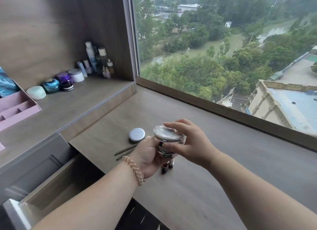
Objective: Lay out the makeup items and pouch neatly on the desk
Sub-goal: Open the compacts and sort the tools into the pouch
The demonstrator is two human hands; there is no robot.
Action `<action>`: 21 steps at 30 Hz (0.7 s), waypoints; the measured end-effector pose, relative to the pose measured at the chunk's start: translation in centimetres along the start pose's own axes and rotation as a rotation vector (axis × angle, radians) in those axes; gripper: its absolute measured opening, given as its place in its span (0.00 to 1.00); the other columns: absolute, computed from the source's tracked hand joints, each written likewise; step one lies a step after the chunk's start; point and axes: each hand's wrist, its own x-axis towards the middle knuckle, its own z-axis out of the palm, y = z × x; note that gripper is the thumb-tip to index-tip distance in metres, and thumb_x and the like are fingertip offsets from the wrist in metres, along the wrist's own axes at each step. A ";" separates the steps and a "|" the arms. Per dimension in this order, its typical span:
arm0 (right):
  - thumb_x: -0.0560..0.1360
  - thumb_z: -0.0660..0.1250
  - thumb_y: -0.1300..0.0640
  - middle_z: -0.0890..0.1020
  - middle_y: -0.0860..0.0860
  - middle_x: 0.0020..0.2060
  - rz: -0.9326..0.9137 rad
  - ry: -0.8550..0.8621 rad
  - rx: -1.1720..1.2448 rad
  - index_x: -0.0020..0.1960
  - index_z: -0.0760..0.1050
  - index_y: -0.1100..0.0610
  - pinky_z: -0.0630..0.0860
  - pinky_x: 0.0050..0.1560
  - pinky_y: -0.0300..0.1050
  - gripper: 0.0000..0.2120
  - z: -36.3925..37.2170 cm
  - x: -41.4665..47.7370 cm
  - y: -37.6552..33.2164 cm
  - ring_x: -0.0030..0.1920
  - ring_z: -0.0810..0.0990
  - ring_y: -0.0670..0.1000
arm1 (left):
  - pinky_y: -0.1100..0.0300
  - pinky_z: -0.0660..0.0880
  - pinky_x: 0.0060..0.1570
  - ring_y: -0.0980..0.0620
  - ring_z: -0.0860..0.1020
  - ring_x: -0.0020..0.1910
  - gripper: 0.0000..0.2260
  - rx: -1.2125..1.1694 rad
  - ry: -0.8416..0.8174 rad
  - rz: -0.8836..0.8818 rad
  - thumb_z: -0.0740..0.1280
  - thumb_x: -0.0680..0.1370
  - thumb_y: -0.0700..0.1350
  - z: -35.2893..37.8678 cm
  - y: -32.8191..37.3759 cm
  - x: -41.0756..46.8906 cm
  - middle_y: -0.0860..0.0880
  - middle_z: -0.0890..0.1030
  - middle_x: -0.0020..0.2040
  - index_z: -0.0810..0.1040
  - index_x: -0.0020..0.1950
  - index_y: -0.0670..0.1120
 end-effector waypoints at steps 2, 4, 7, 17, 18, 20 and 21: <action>0.64 0.72 0.41 0.77 0.44 0.48 0.045 0.026 0.013 0.60 0.78 0.48 0.73 0.52 0.38 0.26 0.0 0.1 0.3 0.50 0.77 0.43 | 0.67 0.72 0.24 0.54 0.81 0.30 0.07 0.157 0.044 -0.022 0.63 0.77 0.42 -0.1 0.1 0.1 0.47 0.82 0.37 0.81 0.48 0.43; 0.64 0.73 0.40 0.77 0.43 0.48 0.091 0.002 0.020 0.59 0.78 0.46 0.72 0.51 0.37 0.26 -0.1 0.1 0.7 0.50 0.77 0.42 | 0.68 0.69 0.23 0.53 0.80 0.32 0.07 0.253 0.072 -0.054 0.66 0.77 0.44 -0.4 -0.1 0.4 0.47 0.80 0.38 0.80 0.51 0.44; 0.64 0.76 0.42 0.78 0.43 0.50 0.170 -0.077 0.058 0.59 0.77 0.46 0.72 0.54 0.36 0.25 -0.1 -0.1 1.6 0.53 0.77 0.42 | 0.64 0.73 0.30 0.48 0.77 0.45 0.12 0.291 0.057 -0.119 0.69 0.75 0.48 -1.0 -1.0 1.0 0.45 0.79 0.47 0.78 0.56 0.46; 0.73 0.70 0.51 0.84 0.43 0.44 0.404 -0.114 0.007 0.50 0.81 0.48 0.78 0.51 0.42 0.07 -0.3 -3.1 6.1 0.46 0.81 0.42 | 0.58 0.80 0.37 0.50 0.82 0.43 0.09 0.431 0.102 -0.309 0.71 0.73 0.40 0.6 -6.4 2.6 0.44 0.82 0.47 0.78 0.52 0.43; 0.73 0.69 0.52 0.84 0.43 0.42 0.430 -0.105 0.038 0.48 0.82 0.48 0.78 0.49 0.43 0.05 -0.2 -3.3 6.4 0.45 0.81 0.42 | 0.54 0.81 0.41 0.49 0.82 0.45 0.09 0.490 0.110 -0.307 0.71 0.72 0.39 0.4 -6.9 3.0 0.43 0.81 0.48 0.77 0.51 0.42; 0.74 0.69 0.52 0.84 0.44 0.38 0.462 -0.097 0.046 0.45 0.82 0.48 0.77 0.46 0.44 0.03 0.1 -3.8 7.3 0.42 0.81 0.44 | 0.46 0.80 0.50 0.46 0.82 0.50 0.08 0.624 0.117 -0.306 0.71 0.70 0.39 0.1 -8.0 3.4 0.43 0.80 0.47 0.76 0.48 0.43; 0.75 0.68 0.52 0.84 0.45 0.37 0.469 -0.105 0.035 0.44 0.82 0.48 0.76 0.46 0.45 0.04 0.2 -4.0 7.8 0.41 0.80 0.45 | 0.44 0.79 0.51 0.45 0.81 0.50 0.10 0.659 0.133 -0.323 0.71 0.69 0.41 0.2 -8.4 3.5 0.43 0.79 0.46 0.77 0.48 0.43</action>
